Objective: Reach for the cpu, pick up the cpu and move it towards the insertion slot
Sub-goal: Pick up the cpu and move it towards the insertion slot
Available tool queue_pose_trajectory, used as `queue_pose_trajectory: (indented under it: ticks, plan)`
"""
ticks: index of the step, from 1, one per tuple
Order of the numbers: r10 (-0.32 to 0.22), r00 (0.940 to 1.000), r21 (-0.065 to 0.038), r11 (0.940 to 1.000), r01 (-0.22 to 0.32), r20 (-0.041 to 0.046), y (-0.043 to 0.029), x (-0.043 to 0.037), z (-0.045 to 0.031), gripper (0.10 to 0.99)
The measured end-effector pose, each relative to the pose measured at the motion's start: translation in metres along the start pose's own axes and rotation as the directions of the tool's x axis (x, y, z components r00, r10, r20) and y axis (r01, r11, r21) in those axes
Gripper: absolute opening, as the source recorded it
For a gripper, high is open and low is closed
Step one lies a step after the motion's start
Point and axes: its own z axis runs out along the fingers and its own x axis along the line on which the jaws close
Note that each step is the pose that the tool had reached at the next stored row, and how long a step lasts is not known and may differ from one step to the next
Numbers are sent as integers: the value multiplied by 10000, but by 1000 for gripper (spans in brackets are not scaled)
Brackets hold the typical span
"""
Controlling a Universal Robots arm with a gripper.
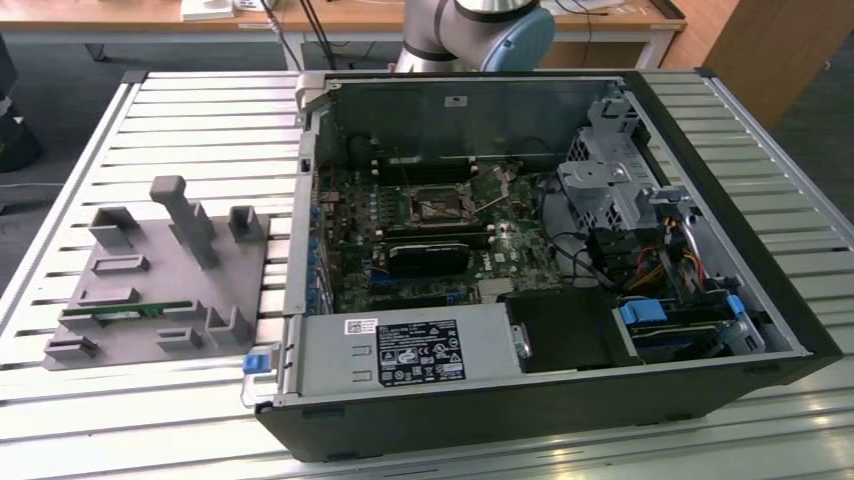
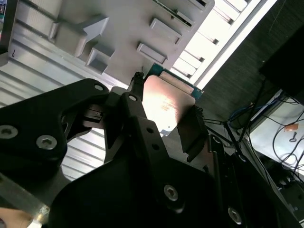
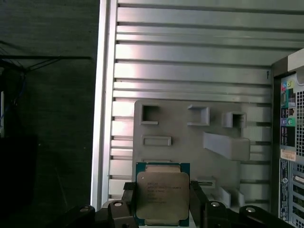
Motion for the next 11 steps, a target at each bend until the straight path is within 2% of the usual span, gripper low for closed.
queue_pose_trajectory:
  ticks: [9,11]
  plan:
    - [5,10000,9,10000,-5,0,31,-2,-376,537]
    - [6,10000,13,10000,-6,0,33,-2,-415,537]
